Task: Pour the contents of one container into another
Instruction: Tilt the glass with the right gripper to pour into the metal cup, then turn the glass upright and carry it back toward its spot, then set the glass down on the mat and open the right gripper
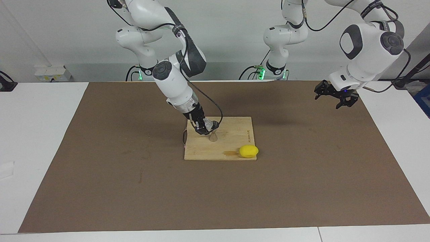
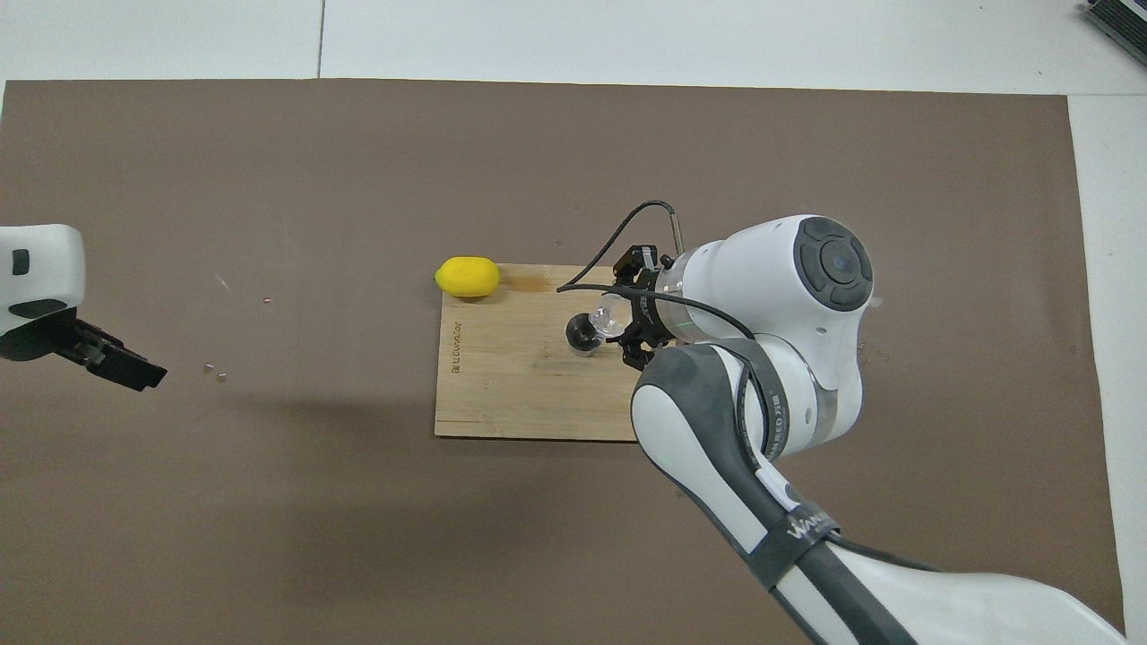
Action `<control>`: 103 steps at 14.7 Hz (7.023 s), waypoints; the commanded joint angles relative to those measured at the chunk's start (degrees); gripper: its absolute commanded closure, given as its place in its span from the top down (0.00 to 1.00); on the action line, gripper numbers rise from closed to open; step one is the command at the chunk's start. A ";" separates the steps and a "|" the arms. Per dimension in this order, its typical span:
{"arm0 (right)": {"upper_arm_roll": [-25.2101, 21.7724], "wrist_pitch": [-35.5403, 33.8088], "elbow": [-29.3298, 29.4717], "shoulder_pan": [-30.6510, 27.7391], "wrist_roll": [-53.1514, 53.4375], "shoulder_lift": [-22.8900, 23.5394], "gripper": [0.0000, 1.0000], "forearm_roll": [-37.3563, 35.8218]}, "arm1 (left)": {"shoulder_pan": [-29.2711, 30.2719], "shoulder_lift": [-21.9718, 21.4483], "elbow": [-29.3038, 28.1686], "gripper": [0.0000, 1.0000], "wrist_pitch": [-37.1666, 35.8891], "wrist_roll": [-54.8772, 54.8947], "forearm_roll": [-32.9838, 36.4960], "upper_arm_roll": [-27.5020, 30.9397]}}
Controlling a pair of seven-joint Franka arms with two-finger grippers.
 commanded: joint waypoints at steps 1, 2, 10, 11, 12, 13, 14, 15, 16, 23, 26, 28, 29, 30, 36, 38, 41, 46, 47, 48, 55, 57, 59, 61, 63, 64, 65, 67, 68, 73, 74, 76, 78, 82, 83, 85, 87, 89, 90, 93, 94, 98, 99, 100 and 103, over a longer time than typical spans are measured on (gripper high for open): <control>-0.23 0.66 1.64 1.30 2.69 0.82 0.00 -4.43 | 0.08 -0.72 -1.22 1.00 2.30 -0.49 -2.23 0.38; -0.23 0.66 1.82 1.48 2.87 0.82 0.00 -6.36 | 0.17 -0.46 -0.78 1.00 2.73 -0.49 -3.11 0.38; -0.15 -0.14 2.61 3.06 4.19 0.82 0.00 -16.39 | 0.00 0.59 0.01 1.00 6.69 -0.84 -4.43 0.38; -0.15 -0.31 2.61 3.24 4.19 0.82 0.00 -16.92 | -0.09 0.59 0.01 1.00 6.52 -0.84 -4.43 0.47; -0.23 -0.40 2.61 3.33 4.28 0.82 0.00 -17.80 | -0.09 0.51 0.01 1.00 6.34 -0.84 -4.43 0.47; -0.15 -0.49 2.61 3.41 4.54 0.82 0.00 -18.76 | 0.17 0.51 0.45 1.00 5.82 -0.84 -4.43 0.47; -0.15 -0.57 2.61 3.50 4.54 0.82 0.00 -19.64 | 0.43 0.33 0.62 1.00 5.12 -0.84 -4.43 0.55; -0.15 -1.10 2.61 3.50 4.54 0.82 0.00 -20.26 | 0.96 0.33 0.45 1.00 4.85 -0.84 -4.43 0.55; -0.15 -1.97 2.61 3.50 4.54 0.73 0.00 -21.40 | 0.87 0.24 0.28 1.00 4.76 -0.84 -4.43 0.55; 0.03 -2.51 2.79 4.38 4.90 0.73 0.00 -23.43 | 1.93 -0.63 1.85 1.00 5.03 -0.84 -3.99 0.64; 0.12 -2.51 2.79 3.59 5.07 0.64 0.00 -22.47 | 2.45 -0.64 5.97 1.00 4.41 -0.93 -3.91 0.73; 0.12 -2.07 2.79 3.15 5.86 0.73 0.00 -20.90 | 3.68 -0.72 9.57 1.00 2.58 -1.01 -3.91 0.82; 0.12 -1.81 2.79 3.06 5.86 0.73 0.00 -18.97 | 4.12 -0.72 11.59 1.00 0.74 -1.01 -3.91 0.82; 0.03 -1.63 2.79 2.98 5.86 0.82 0.00 -17.12 | 5.17 -0.81 13.61 1.00 -0.85 -1.01 -3.82 0.82; 0.12 -1.81 2.70 2.10 5.51 0.82 0.00 -12.45 | 5.62 -1.86 15.92 1.00 -4.03 -0.75 -3.73 0.64; 0.12 -1.89 2.70 1.14 5.25 0.82 0.00 -10.69 | 5.45 -1.87 15.83 1.00 -3.77 -0.66 -3.73 0.47; 0.12 -1.81 2.26 -0.62 3.59 0.82 0.00 -5.44 | 4.31 -1.52 16.01 1.00 -3.33 -0.66 -3.64 0.03; 0.12 -2.33 0.51 -5.01 -2.39 0.38 0.00 6.87 | 2.28 -1.34 16.27 1.00 -3.50 -0.66 -3.64 -3.05; 0.12 -2.68 -0.37 -6.94 -4.75 0.12 0.00 10.02 | 2.37 -1.43 16.18 1.00 -3.85 -0.58 -3.73 -3.05; 0.12 -2.68 -1.77 -8.17 -8.69 -0.49 0.00 12.06 | 2.54 -1.43 15.92 1.00 -3.77 -0.66 -3.73 -3.05; 0.12 -11.37 -8.02 -24.95 -26.62 -2.17 0.00 22.27 | 2.37 -1.78 15.39 1.00 -4.12 -0.57 -3.73 -2.61; 0.12 -14.01 -8.46 -29.44 -31.21 -1.74 0.00 22.27 | 2.28 -1.78 15.39 1.00 -4.12 -0.57 -3.73 -2.70; 0.12 -15.07 -8.46 -32.78 -33.76 -1.03 0.00 22.27 | 2.45 -1.78 15.39 1.00 -4.12 -0.57 -3.73 -2.70; 0.12 -18.40 -7.68 -37.26 -38.93 1.25 0.00 22.27 | 2.89 -1.78 15.39 1.00 -4.12 -0.57 -3.73 -2.70; 0.12 -19.99 -7.24 -40.43 -43.51 3.53 0.00 22.36 | 2.81 -1.78 15.39 1.00 -4.12 -0.57 -3.73 -2.70; 0.12 -21.22 -6.19 -41.66 -45.53 5.02 0.00 22.45 | 2.72 -1.78 15.39 1.00 -4.12 -0.57 -3.73 -2.70; 0.12 -22.19 -5.66 -42.63 -46.95 5.99 0.00 22.53 | 2.55 -1.78 15.39 1.00 -4.12 -0.57 -3.73 -2.70; 0.12 -22.46 -5.74 -43.52 -48.80 6.70 0.00 23.93 | 2.37 -1.78 15.39 1.00 -4.12 -0.57 -3.73 -2.70; 0.12 -22.46 -5.83 -43.61 -49.41 6.97 0.00 24.03 | 2.37 -1.78 15.39 1.00 -4.12 -0.57 -3.73 -2.70; 0.03 -21.50 -7.32 -43.87 -50.21 7.23 0.09 24.21 | 2.37 -1.78 15.39 1.00 -4.12 -0.57 -3.73 -2.70; 0.03 -21.32 -7.58 -43.87 -50.21 7.15 0.33 24.21 | 2.37 -1.78 15.39 1.00 -4.12 -0.57 -3.73 -2.70; -0.06 -20.79 -8.02 -43.87 -50.04 7.06 0.51 24.21 | 2.37 -1.78 15.39 1.00 -4.12 -0.57 -3.73 -2.70; -0.06 -19.83 -8.38 -43.87 -50.21 6.97 0.78 24.21 | 2.46 -1.78 15.39 1.00 -4.12 -0.57 -3.73 -2.70; -0.32 -19.56 -8.46 -44.39 -50.65 6.97 1.00 23.86 | 2.37 -1.78 15.39 1.00 -4.12 -0.57 -3.73 -2.70; -0.41 -19.56 -8.38 -45.01 -50.65 6.88 1.00 23.33 | 2.37 -1.78 15.39 1.00 -4.12 -0.57 -3.73 -2.70; -0.59 -19.65 -8.46 -46.32 -50.39 6.44 1.00 22.89 | 2.37 -1.78 15.39 1.00 -4.12 -0.57 -3.73 -2.70; -0.67 -19.56 -8.38 -47.56 -50.21 5.92 1.00 20.70 | 2.37 -1.78 15.39 1.00 -4.12 -0.57 -3.73 -2.70; -0.67 -19.47 -8.03 -48.78 -50.39 5.04 1.00 17.54 | 2.37 -1.78 15.39 1.00 -4.12 -0.57 -3.73 -2.70; -0.67 -19.38 -7.85 -49.14 -50.30 4.34 1.00 15.79 | 2.37 -1.78 15.39 1.00 -4.12 -0.57 -3.73 -2.70; -0.67 -16.66 -7.76 -48.79 -50.56 1.09 1.00 10.43 | 2.37 -1.78 15.39 1.00 -4.12 -0.57 -3.73 -2.70; -0.50 -16.66 -7.76 -48.27 -50.65 -0.40 1.00 6.93 | 2.37 -1.78 15.39 1.00 -4.12 -0.57 -3.73 -2.70; -0.23 -18.06 -7.76 -43.18 -58.35 -4.63 1.00 -2.51 | 2.37 -1.78 15.39 1.00 -4.12 -0.57 -3.73 -2.70; -0.23 -18.50 -7.67 -41.43 -62.04 -4.89 1.00 -2.60 | 2.37 -1.78 15.39 1.00 -4.12 -0.57 -3.73 -2.70; -0.23 -18.50 -7.59 -39.58 -65.90 -5.42 1.00 -3.30 | 2.37 -1.78 15.39 1.00 -4.12 -0.57 -3.73 -2.70; -0.15 -18.59 -6.37 -35.19 -70.68 -7.53 1.00 -8.20 | 2.37 -1.78 15.39 1.00 -4.12 -0.57 -3.73 -2.70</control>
